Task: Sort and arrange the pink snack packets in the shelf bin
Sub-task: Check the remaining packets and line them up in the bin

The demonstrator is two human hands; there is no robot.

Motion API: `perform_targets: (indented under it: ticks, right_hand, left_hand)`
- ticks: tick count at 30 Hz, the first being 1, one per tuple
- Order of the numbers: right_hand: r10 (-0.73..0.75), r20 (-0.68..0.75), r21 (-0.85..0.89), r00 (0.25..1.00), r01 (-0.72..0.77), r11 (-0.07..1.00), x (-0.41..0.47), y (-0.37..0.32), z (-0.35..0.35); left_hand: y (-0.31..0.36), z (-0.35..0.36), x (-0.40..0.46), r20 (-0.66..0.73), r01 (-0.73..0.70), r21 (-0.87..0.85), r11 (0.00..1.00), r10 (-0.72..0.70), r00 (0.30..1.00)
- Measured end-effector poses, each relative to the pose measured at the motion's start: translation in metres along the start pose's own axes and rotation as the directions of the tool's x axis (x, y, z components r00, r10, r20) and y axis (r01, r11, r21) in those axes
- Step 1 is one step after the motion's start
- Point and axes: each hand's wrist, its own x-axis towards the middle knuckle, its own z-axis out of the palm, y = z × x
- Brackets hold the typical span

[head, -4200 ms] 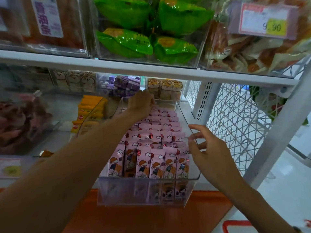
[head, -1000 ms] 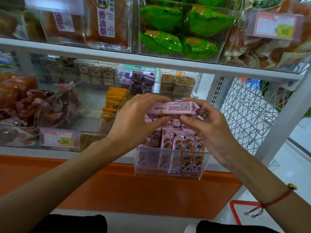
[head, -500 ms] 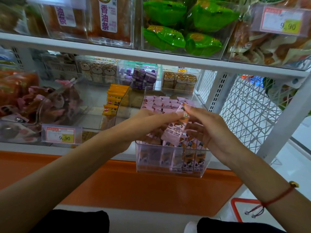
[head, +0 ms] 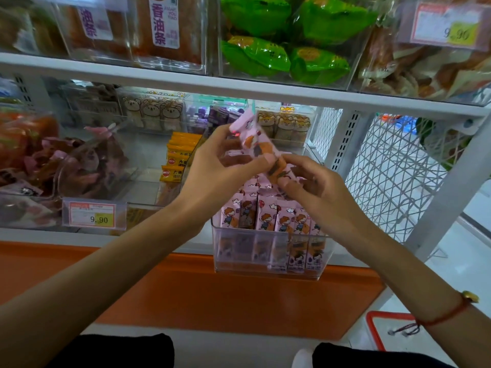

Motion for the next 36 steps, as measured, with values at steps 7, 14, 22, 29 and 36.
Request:
perform_targets:
  ticks: [7, 14, 22, 29, 36]
  right_hand:
    - [-0.064, -0.07, -0.301, 0.995, 0.041, 0.953, -0.002, 0.019, -0.012]
    - [-0.21, -0.203, -0.729, 0.956, -0.005, 0.684, -0.004, 0.039, -0.036]
    - [-0.009, -0.276, -0.545, 0.961, -0.149, 0.825, -0.012, 0.059, -0.043]
    - [0.01, -0.281, -0.507, 0.96, -0.157, 0.847, -0.01, 0.064, -0.046]
    - [0.016, -0.286, -0.454, 0.958, -0.15, 0.878, -0.01, 0.069, -0.048]
  left_hand:
    - [0.005, -0.011, 0.003, 0.045, -0.052, 0.015, 0.999, 0.052, 0.998]
    - [-0.016, 0.0, 0.062, -0.118, -0.107, 0.374, 0.921, 0.162, 0.98]
    - [-0.055, 0.036, 0.145, 0.059, -0.14, 0.729, 0.67, 0.143, 0.988]
    - [-0.066, 0.042, 0.17, 0.242, -0.207, 0.818, 0.537, 0.006, 0.97]
    - [-0.077, 0.063, 0.179, 0.169, -0.214, 0.864, 0.455, 0.137, 0.976]
